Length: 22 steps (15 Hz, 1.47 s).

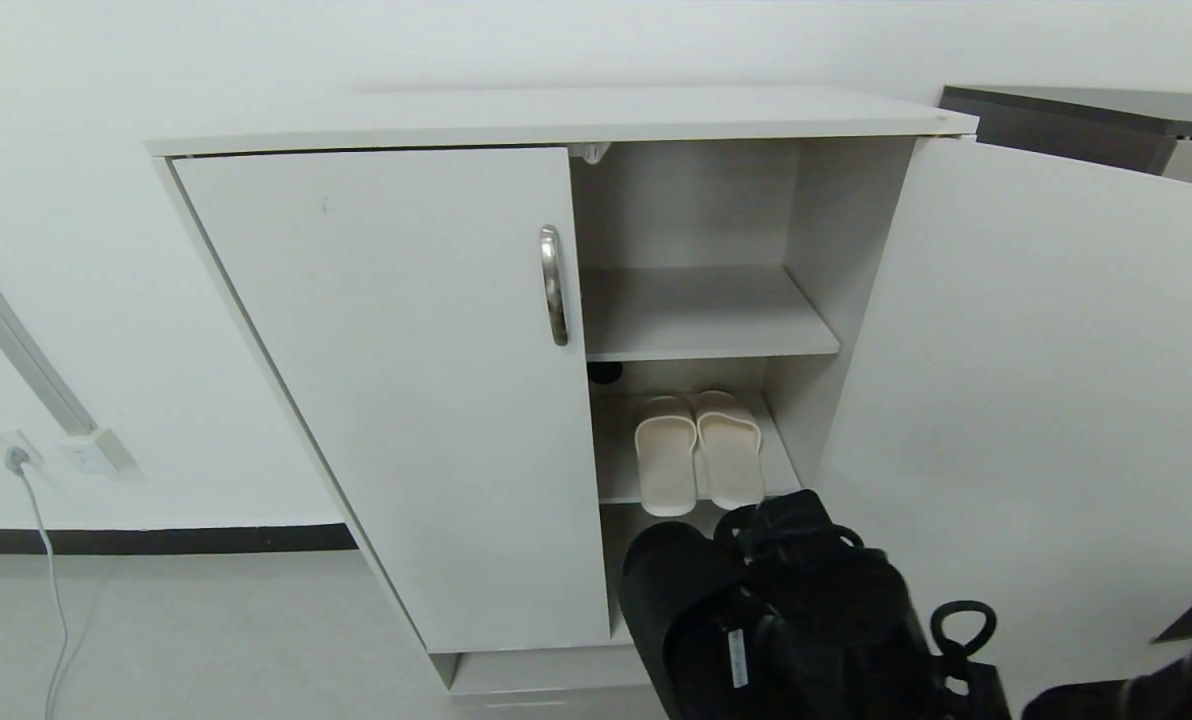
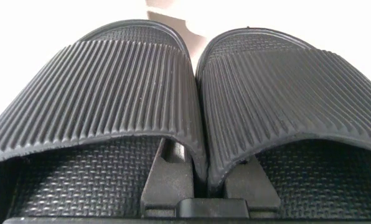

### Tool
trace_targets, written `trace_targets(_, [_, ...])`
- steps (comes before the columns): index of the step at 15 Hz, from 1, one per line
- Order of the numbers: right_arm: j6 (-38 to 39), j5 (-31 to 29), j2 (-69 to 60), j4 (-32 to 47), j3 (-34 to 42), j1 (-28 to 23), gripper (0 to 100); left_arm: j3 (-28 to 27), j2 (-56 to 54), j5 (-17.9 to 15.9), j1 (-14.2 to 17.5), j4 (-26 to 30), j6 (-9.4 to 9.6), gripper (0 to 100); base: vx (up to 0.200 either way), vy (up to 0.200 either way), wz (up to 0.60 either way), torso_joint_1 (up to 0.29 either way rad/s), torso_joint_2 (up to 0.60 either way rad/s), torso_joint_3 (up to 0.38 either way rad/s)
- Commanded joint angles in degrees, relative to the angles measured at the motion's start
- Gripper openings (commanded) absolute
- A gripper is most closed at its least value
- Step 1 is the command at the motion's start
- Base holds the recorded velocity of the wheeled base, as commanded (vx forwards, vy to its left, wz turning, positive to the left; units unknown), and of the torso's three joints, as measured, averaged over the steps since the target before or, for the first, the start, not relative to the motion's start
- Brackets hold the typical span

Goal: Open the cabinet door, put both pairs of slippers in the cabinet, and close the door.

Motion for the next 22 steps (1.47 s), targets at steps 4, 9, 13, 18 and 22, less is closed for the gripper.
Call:
trace_targets(4, [4.1, -10.8, 3.9, 17.2, -17.6, 0.0, 0, 0.0, 0.1, 0.0, 0.0, 0.0, -0.05, 0, 0.0, 0.0, 0.0, 0.0, 0.0, 0.0])
trace_targets(9, [5.1, -11.7, -1.3, 40.0, -36.0, -0.3, 0, -0.1, 0.1, 0.0, 0.0, 0.0, 0.04, 0, 0.0, 0.0, 0.0, 0.0, 0.0, 0.0])
trace_targets(13, [3.5, -15.3, -0.2, 41.8, -41.4, -0.8, 0, -0.1, 0.0, 0.0, 0.0, 0.0, 0.04, 0, 0.0, 0.0, 0.0, 0.0, 0.0, 0.0])
trace_targets(18, [2.4, -15.5, -0.1, 40.0, -41.7, -3.4, 0, 0.0, 0.1, 0.0, 0.0, 0.0, 0.22, 0, 0.0, 0.0, 0.0, 0.0, 0.0, 0.0])
trace_targets(22, [-1.7, -15.5, -0.8, 36.1, -41.6, -3.4, 0, -0.1, 0.0, 0.0, 0.0, 0.0, 0.22, 0, 0.0, 0.0, 0.0, 0.0, 0.0, 0.0])
